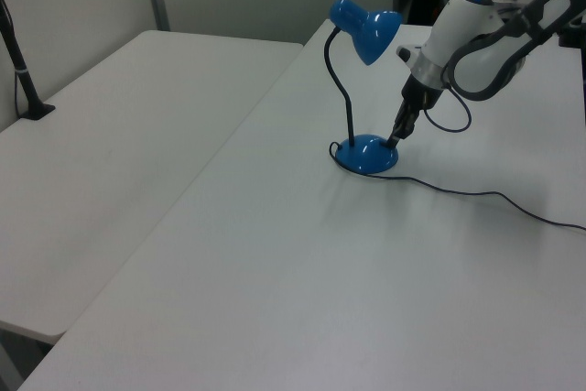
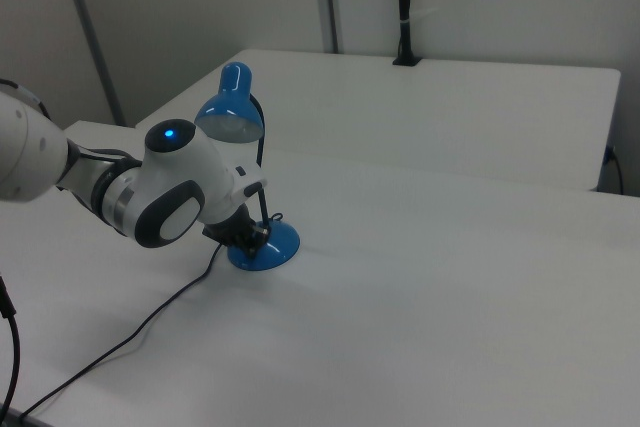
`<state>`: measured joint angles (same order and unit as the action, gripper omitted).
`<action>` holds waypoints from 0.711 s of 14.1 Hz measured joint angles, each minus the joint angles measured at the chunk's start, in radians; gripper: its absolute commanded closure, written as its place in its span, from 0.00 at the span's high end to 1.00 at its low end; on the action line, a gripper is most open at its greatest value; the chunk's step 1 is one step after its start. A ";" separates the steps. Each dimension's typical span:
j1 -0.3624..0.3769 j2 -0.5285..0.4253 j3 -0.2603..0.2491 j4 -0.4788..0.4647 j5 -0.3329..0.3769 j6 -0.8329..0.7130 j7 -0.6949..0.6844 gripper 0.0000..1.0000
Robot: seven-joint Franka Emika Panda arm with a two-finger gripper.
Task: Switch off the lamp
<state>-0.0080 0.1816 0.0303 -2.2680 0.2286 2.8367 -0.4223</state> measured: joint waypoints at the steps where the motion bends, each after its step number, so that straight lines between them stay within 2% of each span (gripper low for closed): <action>1: -0.001 -0.003 0.000 0.005 0.000 -0.036 -0.007 0.00; 3: -0.013 -0.034 0.000 0.021 -0.007 -0.195 -0.053 0.00; 5: -0.046 -0.100 -0.003 0.047 -0.058 -0.389 -0.088 0.00; 6: -0.063 -0.143 -0.005 0.070 -0.099 -0.509 -0.095 0.19; 7: -0.074 -0.183 -0.010 0.098 -0.132 -0.629 -0.099 0.51; 8: -0.080 -0.218 -0.016 0.133 -0.158 -0.746 -0.100 1.00; 10: -0.081 -0.266 -0.034 0.222 -0.182 -0.970 -0.103 1.00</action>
<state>-0.0895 -0.0844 -0.0040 -2.0463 0.0464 1.8671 -0.5256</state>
